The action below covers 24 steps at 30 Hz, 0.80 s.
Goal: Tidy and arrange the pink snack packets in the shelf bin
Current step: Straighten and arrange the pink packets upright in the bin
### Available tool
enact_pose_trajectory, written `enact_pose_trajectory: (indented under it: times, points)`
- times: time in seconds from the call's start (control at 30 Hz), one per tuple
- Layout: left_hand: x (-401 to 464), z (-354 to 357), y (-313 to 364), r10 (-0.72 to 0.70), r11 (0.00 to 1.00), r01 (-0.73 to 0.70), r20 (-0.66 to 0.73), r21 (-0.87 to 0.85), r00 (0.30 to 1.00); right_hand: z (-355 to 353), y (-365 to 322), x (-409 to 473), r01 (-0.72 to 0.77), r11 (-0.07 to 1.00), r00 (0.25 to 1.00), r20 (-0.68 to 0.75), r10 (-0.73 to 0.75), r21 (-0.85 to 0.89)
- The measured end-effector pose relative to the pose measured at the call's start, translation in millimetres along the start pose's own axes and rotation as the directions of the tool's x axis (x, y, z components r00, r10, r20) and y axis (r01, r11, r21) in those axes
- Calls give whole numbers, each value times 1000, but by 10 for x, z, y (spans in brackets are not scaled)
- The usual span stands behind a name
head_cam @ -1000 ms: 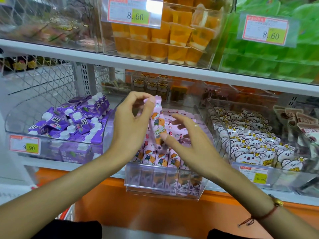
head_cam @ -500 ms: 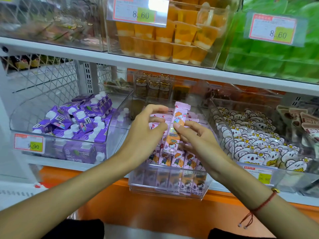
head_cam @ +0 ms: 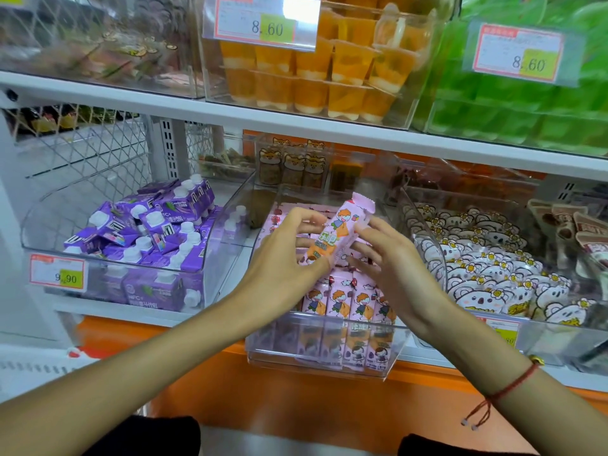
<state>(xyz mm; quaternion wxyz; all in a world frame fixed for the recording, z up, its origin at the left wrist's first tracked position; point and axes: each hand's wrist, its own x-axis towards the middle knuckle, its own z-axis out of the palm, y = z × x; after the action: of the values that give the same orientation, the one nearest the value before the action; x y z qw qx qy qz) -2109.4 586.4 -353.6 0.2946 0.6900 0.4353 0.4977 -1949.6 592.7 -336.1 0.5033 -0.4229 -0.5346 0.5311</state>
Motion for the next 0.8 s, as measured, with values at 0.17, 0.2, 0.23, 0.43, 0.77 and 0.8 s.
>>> enact_pose_trajectory:
  times: [0.17,0.2,0.23,0.43,0.77,0.8]
  points:
    - [7,-10,-13,38,998,-39,22,50,999,17,-20,-34,57,998,998,-35,-56,32]
    - [7,-15,-7,62,995,-62,3,80,998,23,-19,-40,71,997,996,-61,-69,26]
    - [8,-21,-1,95,989,-91,-21,118,995,32,-19,-44,85,996,993,-87,-84,13]
    - [-2,-59,43,209,948,-180,-89,261,974,84,-37,-75,171,982,970,-161,-182,-76]
    - [17,-72,146,-180,930,217,147,-297,973,47,-69,-82,95,988,994,-46,-101,-118]
    - [13,-72,156,-199,914,246,172,-324,965,46,-66,-81,81,992,995,-53,-87,-99]
